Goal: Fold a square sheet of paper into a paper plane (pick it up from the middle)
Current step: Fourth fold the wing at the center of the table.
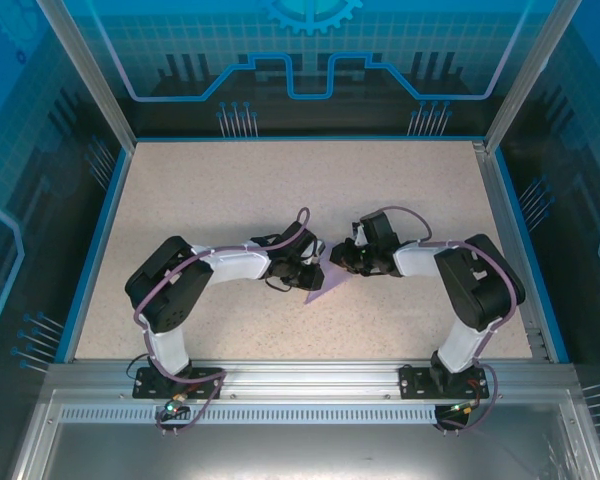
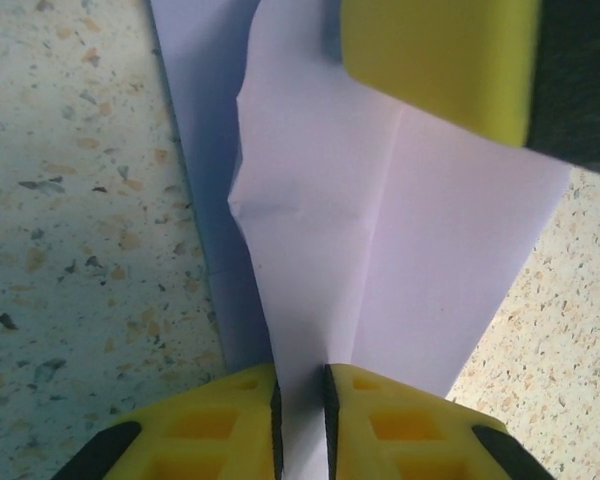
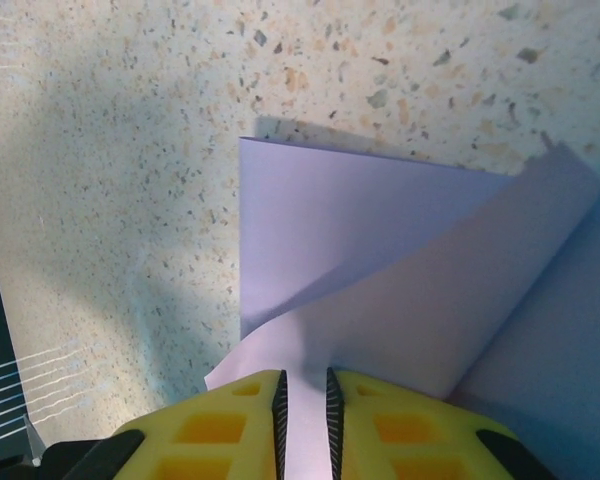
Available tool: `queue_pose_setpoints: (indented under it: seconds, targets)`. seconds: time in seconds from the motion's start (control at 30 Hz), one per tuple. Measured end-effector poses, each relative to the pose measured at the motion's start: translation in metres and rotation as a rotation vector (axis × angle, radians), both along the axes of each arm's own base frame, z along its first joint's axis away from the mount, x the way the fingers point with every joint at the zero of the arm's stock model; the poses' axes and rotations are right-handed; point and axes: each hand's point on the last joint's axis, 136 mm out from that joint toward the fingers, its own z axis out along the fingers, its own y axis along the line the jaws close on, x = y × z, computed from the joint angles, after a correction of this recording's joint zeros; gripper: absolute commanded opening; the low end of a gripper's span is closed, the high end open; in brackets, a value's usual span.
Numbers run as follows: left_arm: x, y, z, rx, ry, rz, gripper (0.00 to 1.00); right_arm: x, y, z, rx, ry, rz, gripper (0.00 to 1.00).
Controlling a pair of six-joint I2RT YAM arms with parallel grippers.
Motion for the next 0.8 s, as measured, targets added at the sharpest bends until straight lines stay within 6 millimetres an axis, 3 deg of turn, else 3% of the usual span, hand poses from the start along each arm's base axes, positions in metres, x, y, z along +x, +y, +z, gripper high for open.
queue_pose_setpoints:
  seconds: [0.33, 0.8]
  targets:
    - [0.000, 0.002, -0.004, -0.030, 0.015, 0.014, 0.16, -0.002, 0.001, 0.031, 0.018, -0.083, 0.017, 0.22]
    - [0.002, 0.003, -0.004, -0.104, 0.053, 0.039, 0.16, -0.023, 0.007, 0.013, -0.025, -0.035, 0.055, 0.19]
